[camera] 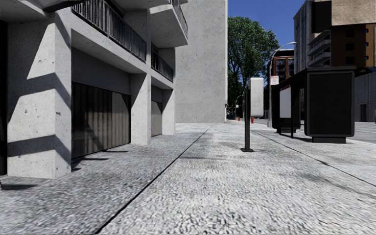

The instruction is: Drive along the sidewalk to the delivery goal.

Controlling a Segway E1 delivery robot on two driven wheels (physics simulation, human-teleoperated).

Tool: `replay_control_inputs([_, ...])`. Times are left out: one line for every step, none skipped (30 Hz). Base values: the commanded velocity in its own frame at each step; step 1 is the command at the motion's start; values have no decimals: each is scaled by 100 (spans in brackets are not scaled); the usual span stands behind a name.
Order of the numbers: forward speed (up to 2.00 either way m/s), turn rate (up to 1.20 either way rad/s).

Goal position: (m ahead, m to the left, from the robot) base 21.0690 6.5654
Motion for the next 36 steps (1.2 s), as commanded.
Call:
replay_control_inputs([200,0])
replay_control_inputs([200,0])
replay_control_inputs([200,0])
replay_control_inputs([200,0])
replay_control_inputs([200,-1])
replay_control_inputs([200,-2])
replay_control_inputs([200,-2])
replay_control_inputs([200,-6])
replay_control_inputs([200,-10])
replay_control_inputs([200,-14])
replay_control_inputs([200,-15])
replay_control_inputs([200,-15])
replay_control_inputs([200,-16])
replay_control_inputs([200,-21])
replay_control_inputs([200,-26])
replay_control_inputs([200,-28])
replay_control_inputs([200,-29])
replay_control_inputs([200,-29])
replay_control_inputs([200,-29])
replay_control_inputs([200,-29])
replay_control_inputs([200,-29])
replay_control_inputs([200,-29])
replay_control_inputs([200,-29])
replay_control_inputs([200,-29])
replay_control_inputs([200,-29])
replay_control_inputs([200,-29])
replay_control_inputs([200,-29])
replay_control_inputs([200,-28])
replay_control_inputs([200,-15])
replay_control_inputs([200,-15])
replay_control_inputs([200,-10])
replay_control_inputs([200,-9])
replay_control_inputs([200,0])
replay_control_inputs([200,0])
replay_control_inputs([200,0])
replay_control_inputs([200,0])
